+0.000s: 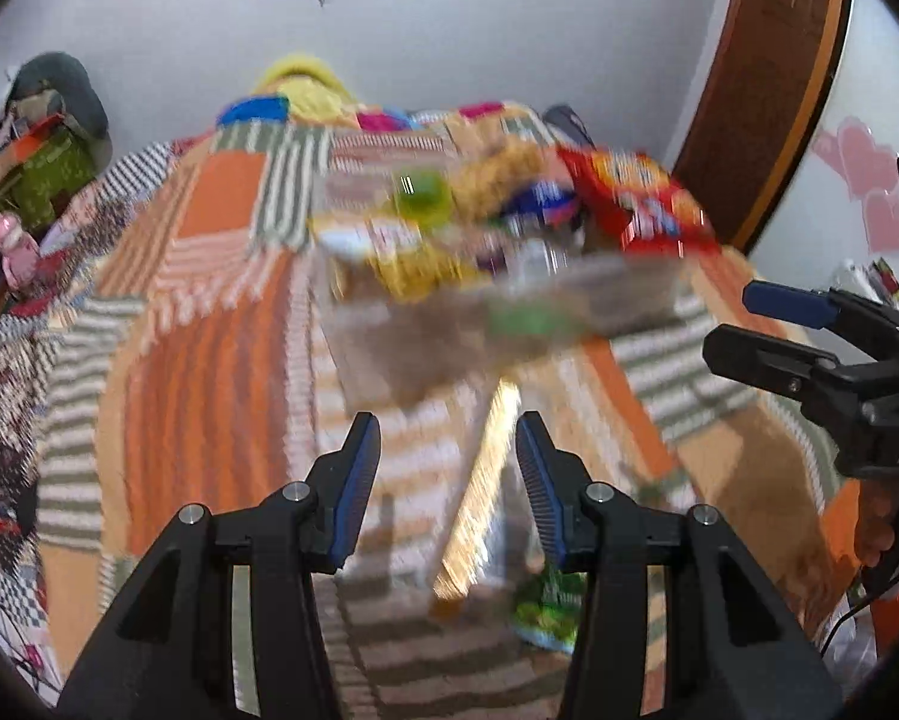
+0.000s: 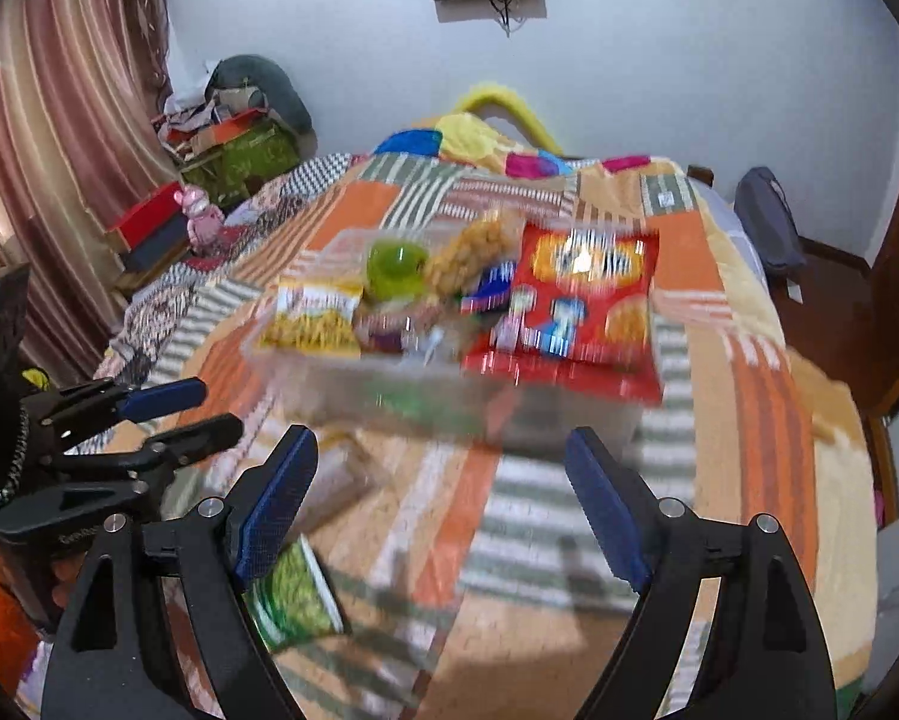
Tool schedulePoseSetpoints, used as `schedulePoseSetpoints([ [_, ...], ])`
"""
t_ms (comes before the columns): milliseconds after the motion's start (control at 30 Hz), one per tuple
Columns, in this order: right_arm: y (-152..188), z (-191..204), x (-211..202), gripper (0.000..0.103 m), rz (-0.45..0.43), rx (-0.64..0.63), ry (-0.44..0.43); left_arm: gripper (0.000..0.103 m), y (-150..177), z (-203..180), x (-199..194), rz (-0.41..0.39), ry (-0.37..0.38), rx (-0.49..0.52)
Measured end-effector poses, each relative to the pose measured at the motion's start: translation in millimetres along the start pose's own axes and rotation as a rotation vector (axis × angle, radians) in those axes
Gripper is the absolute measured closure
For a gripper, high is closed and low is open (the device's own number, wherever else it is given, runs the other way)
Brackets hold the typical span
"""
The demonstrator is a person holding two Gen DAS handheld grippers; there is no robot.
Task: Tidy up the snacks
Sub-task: 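Grasp wafer-stick tube with left tool while right grasps green pea bag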
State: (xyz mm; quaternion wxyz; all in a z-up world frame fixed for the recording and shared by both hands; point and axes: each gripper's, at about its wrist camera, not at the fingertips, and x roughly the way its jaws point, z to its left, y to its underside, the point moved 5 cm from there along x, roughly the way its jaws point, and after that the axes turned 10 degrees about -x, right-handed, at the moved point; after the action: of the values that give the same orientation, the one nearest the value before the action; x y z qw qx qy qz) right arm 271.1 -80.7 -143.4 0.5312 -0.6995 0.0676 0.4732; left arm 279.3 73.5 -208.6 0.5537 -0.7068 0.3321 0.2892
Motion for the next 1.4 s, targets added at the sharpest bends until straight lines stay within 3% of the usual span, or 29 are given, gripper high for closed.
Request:
schedulePoseSetpoints([
  [167, 32.6, 13.5, 12.8, 0.021, 0.079, -0.033, 0.000, 0.056, 29.7, -4.7, 21.2, 0.057, 0.025, 0.017],
  [300, 49.3, 25.2, 14.5, 0.020, 0.110, -0.046, -0.025, 0.061, 46.6, -6.7, 32.4, 0.078, -0.005, 0.048],
  [400, 56.7, 29.7, 14.8, 0.020, 0.123, -0.053, -0.021, 0.065, 54.1, -4.8, 25.8, 0.070, 0.006, 0.038],
  [833, 53.6, 67.3, 31.8, 0.021, 0.141, -0.001, -0.122, 0.065, 102.0, 15.0, -13.8, 0.069, -0.034, 0.014],
  [1133, 55.9, 88.5, 48.2, 0.034, 0.176, -0.055, -0.096, 0.065, 96.2, 17.7, -4.4, 0.040, -0.025, 0.009],
  [1233, 56.6, 87.5, 48.3, 0.051, 0.171, -0.070, -0.079, 0.065, 95.1, 17.2, 1.9, 0.025, -0.028, 0.010],
  [1267, 57.2, 86.1, 47.9, 0.061, 0.170, -0.076, -0.067, 0.066, 94.5, 18.1, 2.0, 0.025, -0.023, 0.005],
  [1400, 57.0, 82.3, 43.7, 0.067, 0.150, -0.063, -0.064, 0.067, 90.3, 19.9, 1.7, 0.029, -0.014, -0.028],
])
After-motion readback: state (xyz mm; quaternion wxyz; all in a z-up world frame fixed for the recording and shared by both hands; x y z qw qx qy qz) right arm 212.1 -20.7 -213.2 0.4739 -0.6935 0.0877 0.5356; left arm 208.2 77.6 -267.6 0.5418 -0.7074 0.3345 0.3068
